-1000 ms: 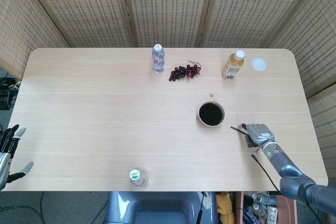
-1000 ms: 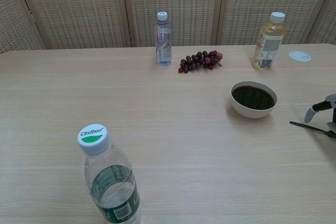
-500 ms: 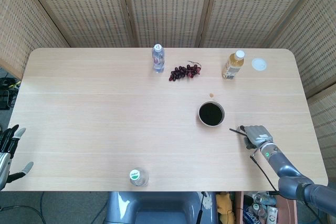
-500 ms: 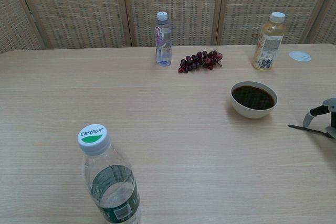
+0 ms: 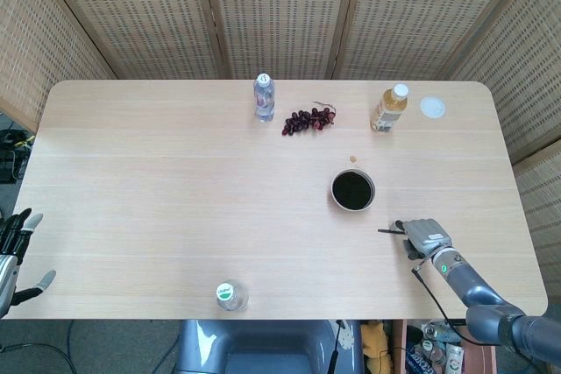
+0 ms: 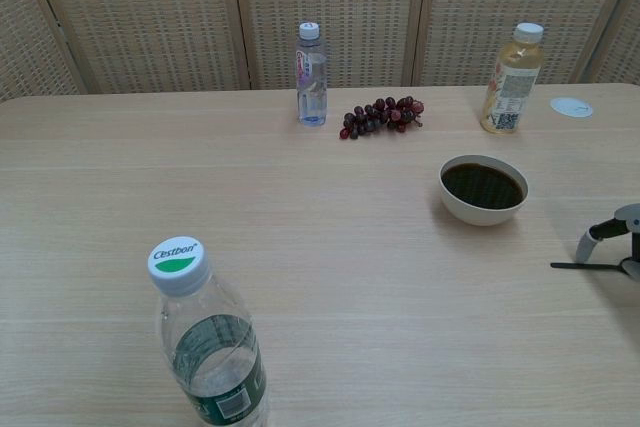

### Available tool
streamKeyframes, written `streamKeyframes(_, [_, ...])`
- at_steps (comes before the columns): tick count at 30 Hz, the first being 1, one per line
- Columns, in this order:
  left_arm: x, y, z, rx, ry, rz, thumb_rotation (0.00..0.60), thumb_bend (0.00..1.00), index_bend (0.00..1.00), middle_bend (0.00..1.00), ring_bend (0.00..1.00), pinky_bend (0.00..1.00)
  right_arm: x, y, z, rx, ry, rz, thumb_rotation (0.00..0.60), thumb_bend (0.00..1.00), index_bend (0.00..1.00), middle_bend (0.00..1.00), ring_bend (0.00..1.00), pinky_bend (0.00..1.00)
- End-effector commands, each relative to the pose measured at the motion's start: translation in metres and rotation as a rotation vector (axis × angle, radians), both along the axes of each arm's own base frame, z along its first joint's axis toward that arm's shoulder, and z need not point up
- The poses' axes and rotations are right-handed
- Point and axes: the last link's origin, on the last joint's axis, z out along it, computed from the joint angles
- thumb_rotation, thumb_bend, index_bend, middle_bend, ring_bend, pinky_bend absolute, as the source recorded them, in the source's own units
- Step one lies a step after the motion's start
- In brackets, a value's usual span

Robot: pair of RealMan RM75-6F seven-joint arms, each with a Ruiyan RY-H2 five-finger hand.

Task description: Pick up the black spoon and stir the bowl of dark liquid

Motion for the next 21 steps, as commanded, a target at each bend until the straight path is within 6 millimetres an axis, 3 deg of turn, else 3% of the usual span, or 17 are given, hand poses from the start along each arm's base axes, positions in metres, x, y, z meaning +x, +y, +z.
streamKeyframes(1, [0.000, 0.000, 0.000, 0.000, -0.002, 0.000, 0.600, 0.26, 0.00, 0.00, 0.00, 0.00, 0.001, 0.010, 0.003, 0.016, 0.004, 0.011, 0.600, 0.85, 0.26, 0.95, 1.00, 1.00])
streamKeyframes(15, [-0.002, 0.000, -0.001, -0.002, -0.002, 0.004, 0.600, 0.26, 0.00, 0.00, 0.00, 0.00, 0.017, 0.016, 0.010, -0.040, -0.040, 0.068, 0.600, 0.85, 0.26, 0.94, 1.00, 1.00])
streamKeyframes(21, [-0.001, 0.000, -0.003, -0.008, -0.007, 0.000, 0.600, 0.26, 0.00, 0.00, 0.00, 0.00, 0.014, 0.015, 0.006, -0.032, -0.038, 0.061, 0.600, 0.85, 0.27, 0.94, 1.00, 1.00])
